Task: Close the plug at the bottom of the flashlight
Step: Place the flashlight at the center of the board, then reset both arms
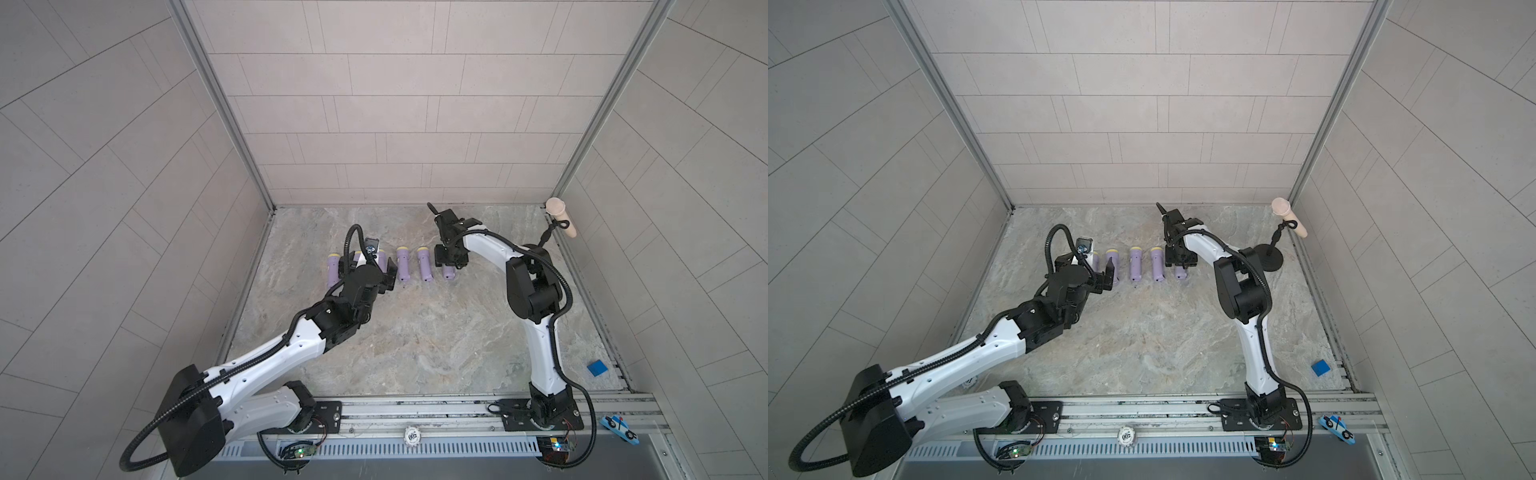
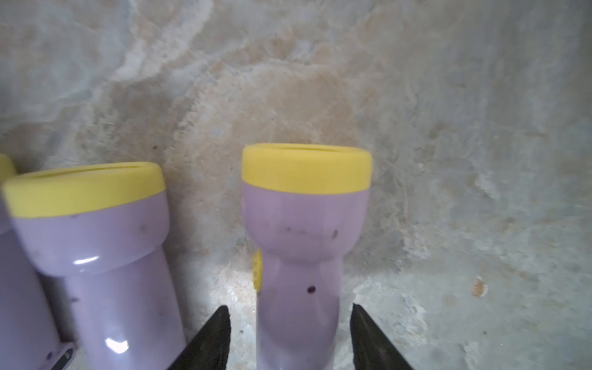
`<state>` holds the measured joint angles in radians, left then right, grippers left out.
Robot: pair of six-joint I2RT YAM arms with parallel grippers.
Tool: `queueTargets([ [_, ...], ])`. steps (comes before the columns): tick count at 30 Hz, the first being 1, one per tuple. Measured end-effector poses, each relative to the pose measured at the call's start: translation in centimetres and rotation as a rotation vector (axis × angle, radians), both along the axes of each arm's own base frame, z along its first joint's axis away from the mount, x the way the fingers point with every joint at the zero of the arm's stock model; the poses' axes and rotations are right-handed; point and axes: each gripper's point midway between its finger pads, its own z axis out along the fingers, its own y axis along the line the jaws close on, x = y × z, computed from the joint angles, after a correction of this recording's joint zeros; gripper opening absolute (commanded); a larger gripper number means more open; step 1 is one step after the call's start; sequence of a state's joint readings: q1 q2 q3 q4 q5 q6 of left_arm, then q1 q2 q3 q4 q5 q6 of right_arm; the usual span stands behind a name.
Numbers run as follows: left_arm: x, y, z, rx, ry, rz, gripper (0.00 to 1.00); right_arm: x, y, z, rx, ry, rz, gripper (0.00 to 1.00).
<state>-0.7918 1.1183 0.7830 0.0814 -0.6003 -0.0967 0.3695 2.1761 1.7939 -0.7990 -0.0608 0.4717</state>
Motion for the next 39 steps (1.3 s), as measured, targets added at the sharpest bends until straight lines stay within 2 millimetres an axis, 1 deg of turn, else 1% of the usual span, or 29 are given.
queueTargets([
  [1, 0.0, 0.1, 0.0, 0.002, -0.001, 0.007, 1.00, 0.1, 0.0, 1.3, 0.008, -0.023, 0.002, 0.73],
  [2, 0.0, 0.3, 0.0, 0.004, -0.003, 0.015, 0.99, 0.1, 0.1, 2.8, 0.015, -0.053, 0.007, 0.77],
  [3, 0.0, 0.5, 0.0, 0.008, -0.004, 0.025, 1.00, 0.2, 0.1, 4.5, 0.021, -0.089, 0.014, 0.77],
  [5, 0.0, 1.1, 0.0, 0.015, -0.007, 0.052, 1.00, 0.1, -0.1, 8.5, 0.032, -0.180, 0.024, 0.84],
  [6, 0.0, 1.6, 0.0, 0.016, -0.005, 0.069, 1.00, -0.2, -0.2, 10.9, 0.040, -0.241, 0.024, 0.95],
  [7, 0.0, 2.2, 0.0, 0.012, -0.002, 0.092, 1.00, -0.7, -0.4, 13.4, 0.051, -0.302, 0.023, 1.00],
  [8, 0.1, 3.0, 0.1, 0.003, 0.000, 0.116, 0.99, -1.2, -0.8, 15.4, 0.056, -0.360, 0.026, 1.00],
  [9, 0.1, 4.1, 0.1, -0.007, 0.004, 0.148, 1.00, -2.0, -1.2, 17.5, 0.065, -0.419, 0.025, 1.00],
  [11, 0.1, 6.8, 0.0, -0.028, 0.005, 0.227, 1.00, -3.7, -2.1, 20.5, 0.083, -0.519, 0.017, 1.00],
  [13, -0.2, 9.8, -0.3, -0.049, -0.007, 0.314, 1.00, -5.6, -3.5, 22.6, 0.083, -0.608, -0.002, 1.00],
  [14, -0.4, 11.2, -0.7, -0.054, -0.011, 0.357, 1.00, -6.3, -4.0, 22.9, 0.078, -0.633, -0.010, 1.00],
  [16, -0.9, 13.6, -1.9, -0.058, -0.008, 0.431, 1.00, -7.7, -5.4, 23.0, 0.055, -0.676, -0.027, 1.00],
  [18, -1.2, 14.9, -3.3, -0.037, 0.007, 0.474, 0.99, -8.6, -6.5, 22.1, 0.021, -0.695, -0.042, 1.00],
  [21, -1.0, 15.8, -5.1, 0.017, 0.035, 0.502, 1.00, -10.0, -8.6, 19.9, -0.063, -0.724, -0.071, 1.00],
  [23, -0.6, 16.2, -6.0, 0.050, 0.051, 0.516, 0.99, -10.8, -10.2, 18.7, -0.130, -0.754, -0.098, 1.00],
  [25, -0.2, 17.2, -6.6, 0.065, 0.056, 0.544, 0.99, -11.5, -11.8, 17.7, -0.201, -0.781, -0.125, 1.00],
  [27, 0.2, 18.3, -7.2, 0.066, 0.056, 0.577, 1.00, -11.7, -13.1, 17.0, -0.268, -0.789, -0.146, 1.00],
  [29, 0.6, 19.2, -7.9, 0.065, 0.055, 0.600, 1.00, -11.5, -14.4, 16.5, -0.337, -0.792, -0.175, 1.00],
  [32, 1.0, 20.3, -9.6, 0.081, 0.061, 0.615, 0.99, -11.5, -16.3, 15.4, -0.422, -0.813, -0.238, 1.00],
  [35, 1.4, 21.1, -11.3, 0.100, 0.071, 0.619, 1.00, -12.1, -19.0, 13.2, -0.474, -0.813, -0.316, 1.00],
  [37, 1.8, 21.6, -12.2, 0.101, 0.075, 0.619, 1.00, -12.6, -21.2, 11.6, -0.502, -0.793, -0.376, 1.00],
  [39, 2.4, 22.0, -12.8, 0.093, 0.075, 0.619, 0.99, -12.6, -22.7, 10.7, -0.519, -0.783, -0.421, 1.00],
])
